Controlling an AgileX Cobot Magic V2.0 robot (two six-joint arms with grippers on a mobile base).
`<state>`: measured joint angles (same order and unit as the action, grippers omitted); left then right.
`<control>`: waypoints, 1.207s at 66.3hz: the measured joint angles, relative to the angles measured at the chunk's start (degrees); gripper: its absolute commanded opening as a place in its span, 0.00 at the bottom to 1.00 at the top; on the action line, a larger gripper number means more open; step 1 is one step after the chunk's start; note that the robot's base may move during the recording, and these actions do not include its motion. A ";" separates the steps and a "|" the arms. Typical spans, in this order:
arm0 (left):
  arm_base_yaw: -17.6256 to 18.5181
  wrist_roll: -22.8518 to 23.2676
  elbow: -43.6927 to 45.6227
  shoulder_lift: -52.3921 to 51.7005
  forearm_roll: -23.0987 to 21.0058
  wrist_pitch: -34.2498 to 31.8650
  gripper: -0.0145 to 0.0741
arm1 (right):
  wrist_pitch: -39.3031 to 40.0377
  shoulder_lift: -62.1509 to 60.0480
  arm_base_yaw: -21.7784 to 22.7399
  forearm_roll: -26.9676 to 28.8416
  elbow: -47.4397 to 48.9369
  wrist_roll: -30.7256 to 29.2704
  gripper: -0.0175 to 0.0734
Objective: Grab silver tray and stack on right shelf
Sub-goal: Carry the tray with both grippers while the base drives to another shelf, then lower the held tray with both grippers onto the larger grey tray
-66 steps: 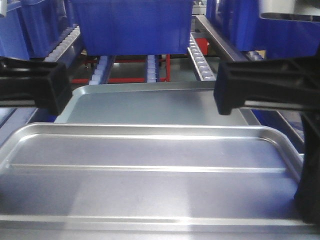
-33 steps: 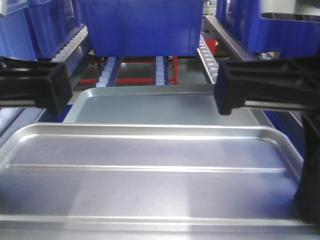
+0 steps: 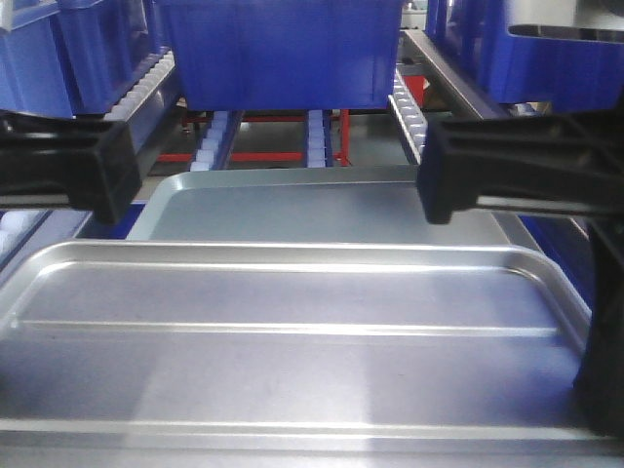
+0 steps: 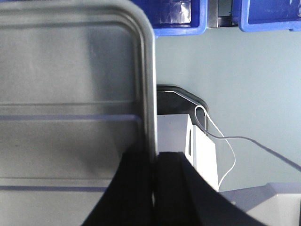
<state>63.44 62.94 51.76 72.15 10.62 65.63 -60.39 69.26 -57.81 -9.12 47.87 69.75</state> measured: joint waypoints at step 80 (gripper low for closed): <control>-8.66 -8.36 0.00 0.77 5.84 -15.29 0.05 | 4.01 2.11 10.42 -4.30 4.74 -12.34 0.26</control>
<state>54.78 54.58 51.76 72.92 16.46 50.34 -56.39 71.37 -47.39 -13.42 52.61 57.41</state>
